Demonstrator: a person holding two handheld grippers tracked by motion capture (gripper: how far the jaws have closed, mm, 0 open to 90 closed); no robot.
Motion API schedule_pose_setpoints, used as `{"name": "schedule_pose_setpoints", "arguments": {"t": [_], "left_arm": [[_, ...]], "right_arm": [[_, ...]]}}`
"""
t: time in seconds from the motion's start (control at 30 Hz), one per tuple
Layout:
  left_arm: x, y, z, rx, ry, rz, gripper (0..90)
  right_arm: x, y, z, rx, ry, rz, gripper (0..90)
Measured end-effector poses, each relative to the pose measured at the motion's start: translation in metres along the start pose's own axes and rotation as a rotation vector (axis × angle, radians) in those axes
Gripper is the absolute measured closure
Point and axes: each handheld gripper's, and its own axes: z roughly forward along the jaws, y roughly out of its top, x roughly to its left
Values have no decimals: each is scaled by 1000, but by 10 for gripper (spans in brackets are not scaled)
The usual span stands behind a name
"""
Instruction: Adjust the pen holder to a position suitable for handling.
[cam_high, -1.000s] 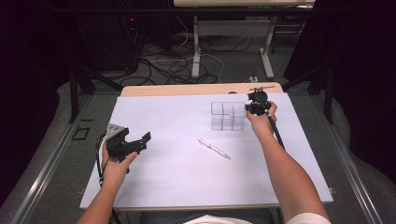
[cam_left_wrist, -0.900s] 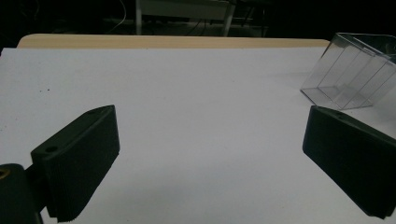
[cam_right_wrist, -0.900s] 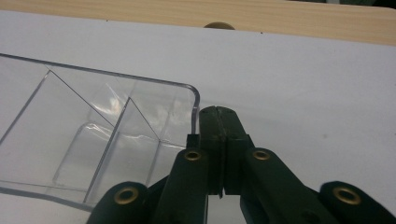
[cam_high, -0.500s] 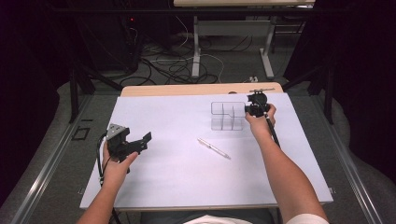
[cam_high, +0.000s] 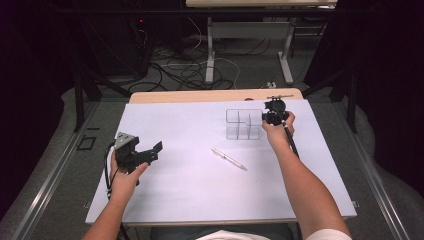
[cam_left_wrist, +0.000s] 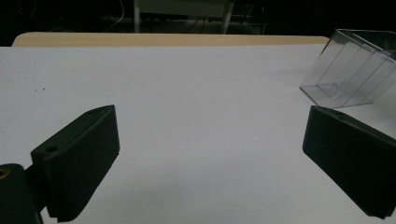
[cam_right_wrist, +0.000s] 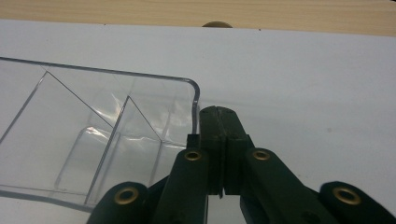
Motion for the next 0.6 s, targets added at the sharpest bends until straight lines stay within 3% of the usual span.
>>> {"name": "schedule_pose_setpoints", "arguments": {"t": [0.47, 0.6], "left_arm": [[0, 0, 1, 3, -1, 2, 40], [0, 0, 1, 3, -1, 3, 40]], "right_arm": [[7, -1, 2, -15, 26, -8, 900], [16, -3, 2, -14, 42, -3, 900]]}}
